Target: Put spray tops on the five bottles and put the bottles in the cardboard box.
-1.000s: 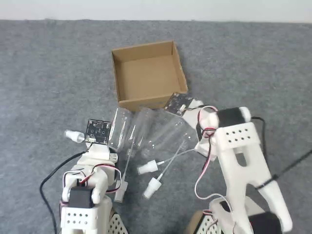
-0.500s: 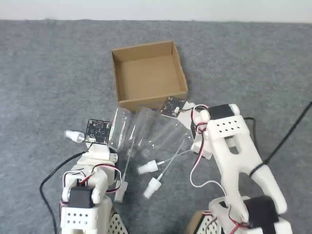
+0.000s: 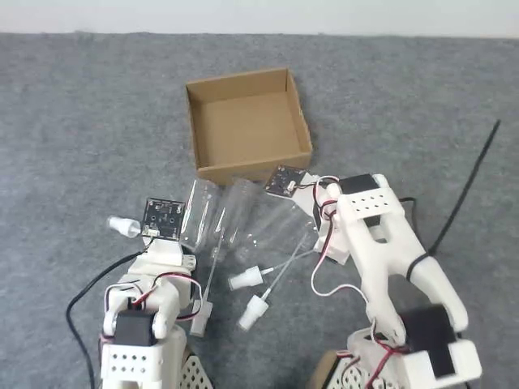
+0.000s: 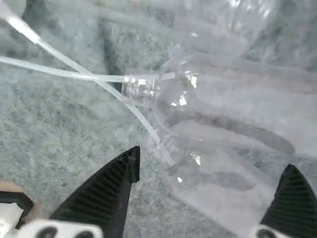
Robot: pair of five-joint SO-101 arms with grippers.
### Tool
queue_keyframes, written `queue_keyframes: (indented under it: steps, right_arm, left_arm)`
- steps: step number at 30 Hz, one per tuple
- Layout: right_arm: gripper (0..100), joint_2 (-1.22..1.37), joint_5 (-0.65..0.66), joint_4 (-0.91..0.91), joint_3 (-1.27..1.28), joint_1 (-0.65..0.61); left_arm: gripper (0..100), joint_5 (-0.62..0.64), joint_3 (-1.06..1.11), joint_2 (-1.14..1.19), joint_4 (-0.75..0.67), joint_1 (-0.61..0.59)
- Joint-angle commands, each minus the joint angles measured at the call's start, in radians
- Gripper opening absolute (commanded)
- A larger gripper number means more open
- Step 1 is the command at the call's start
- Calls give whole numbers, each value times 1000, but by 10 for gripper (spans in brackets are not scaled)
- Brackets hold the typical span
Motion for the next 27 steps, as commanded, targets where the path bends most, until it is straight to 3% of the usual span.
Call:
queue_keyframes:
  steps: [1,14,21,27]
  right_arm:
    - [384,15,15,-31,-6,33]
    - [382,68,11,-91,14,54]
    - [199,65,11,-114,34,56]
    - [170,62,9,-108,34,71]
  left_arm:
    - [17,11,-10,-14,3,-2]
    - [17,11,-10,-14,3,-2]
    - [17,11,-10,-14,3,-2]
    - [17,11,-10,-14,3,-2]
